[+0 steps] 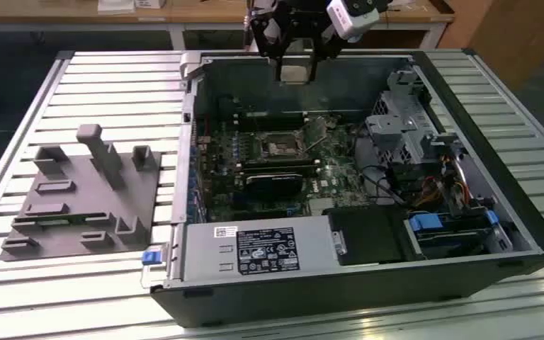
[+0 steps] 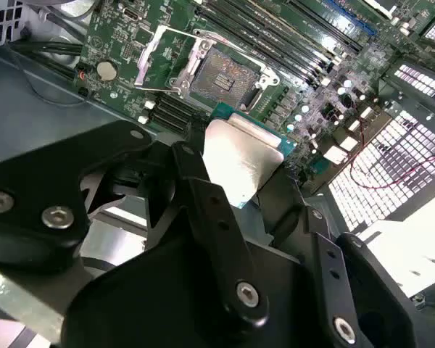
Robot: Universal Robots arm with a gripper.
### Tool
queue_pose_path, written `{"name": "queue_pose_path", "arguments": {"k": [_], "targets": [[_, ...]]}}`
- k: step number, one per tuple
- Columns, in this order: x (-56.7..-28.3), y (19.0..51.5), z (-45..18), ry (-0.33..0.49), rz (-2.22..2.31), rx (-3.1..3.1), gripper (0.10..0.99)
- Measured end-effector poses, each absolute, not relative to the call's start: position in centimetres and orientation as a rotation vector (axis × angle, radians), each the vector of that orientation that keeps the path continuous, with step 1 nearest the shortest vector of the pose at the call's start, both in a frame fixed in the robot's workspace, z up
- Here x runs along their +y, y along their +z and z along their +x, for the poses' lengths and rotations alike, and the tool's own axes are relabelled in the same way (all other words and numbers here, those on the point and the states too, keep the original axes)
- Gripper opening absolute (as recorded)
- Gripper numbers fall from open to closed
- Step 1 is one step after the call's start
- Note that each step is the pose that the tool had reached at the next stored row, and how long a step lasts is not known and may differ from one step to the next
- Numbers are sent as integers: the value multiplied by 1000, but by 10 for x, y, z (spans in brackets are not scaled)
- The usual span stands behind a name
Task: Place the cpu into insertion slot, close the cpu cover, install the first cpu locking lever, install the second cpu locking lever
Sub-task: 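Place the cpu into insertion slot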
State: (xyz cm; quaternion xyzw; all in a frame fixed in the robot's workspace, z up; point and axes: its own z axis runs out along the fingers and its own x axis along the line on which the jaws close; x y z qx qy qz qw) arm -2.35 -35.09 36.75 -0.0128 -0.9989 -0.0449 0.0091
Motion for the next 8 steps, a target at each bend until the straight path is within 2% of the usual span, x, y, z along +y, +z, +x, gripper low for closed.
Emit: {"name": "queue_pose_path", "arguments": {"k": [8], "targets": [[-351, 367, -23, -140, -40, -3120, 541]]}}
